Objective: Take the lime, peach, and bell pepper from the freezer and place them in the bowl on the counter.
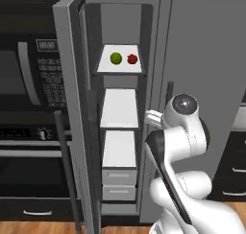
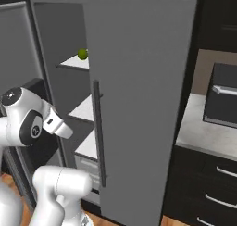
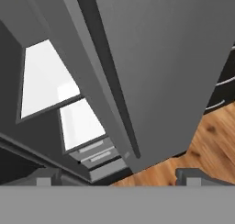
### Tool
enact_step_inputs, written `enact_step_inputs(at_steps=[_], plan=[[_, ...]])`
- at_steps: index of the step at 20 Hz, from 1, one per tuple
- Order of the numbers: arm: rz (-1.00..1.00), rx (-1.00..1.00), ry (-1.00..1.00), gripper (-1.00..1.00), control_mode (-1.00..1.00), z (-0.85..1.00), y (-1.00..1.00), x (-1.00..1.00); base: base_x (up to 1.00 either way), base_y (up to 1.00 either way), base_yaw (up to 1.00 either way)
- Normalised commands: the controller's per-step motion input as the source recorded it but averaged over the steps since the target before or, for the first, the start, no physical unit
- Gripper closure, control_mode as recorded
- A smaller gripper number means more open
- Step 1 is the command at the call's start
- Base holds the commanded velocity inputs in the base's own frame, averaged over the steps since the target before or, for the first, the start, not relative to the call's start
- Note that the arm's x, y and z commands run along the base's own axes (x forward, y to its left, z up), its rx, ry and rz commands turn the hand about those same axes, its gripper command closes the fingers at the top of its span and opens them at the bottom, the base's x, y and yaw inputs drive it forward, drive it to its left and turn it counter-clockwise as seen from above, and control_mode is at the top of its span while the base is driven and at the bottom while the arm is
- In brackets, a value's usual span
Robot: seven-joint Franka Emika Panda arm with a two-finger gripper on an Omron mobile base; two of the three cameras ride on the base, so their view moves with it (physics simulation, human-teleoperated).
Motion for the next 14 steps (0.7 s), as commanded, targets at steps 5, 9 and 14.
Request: enact_step_inputs(at_steps=[5, 9, 14], plan=[[0.0, 0.0, 0.0, -1.0, 1.0, 0.0, 0.0, 0.0, 0.35, 0.04, -0.28], [0.0, 0.0, 0.0, -1.0, 1.0, 0.0, 0.0, 0.0, 0.13, 0.0, -0.16], [0.0, 0.0, 0.0, -1.0, 1.0, 0.0, 0.0, 0.0, 0.23, 0.47, -0.01]])
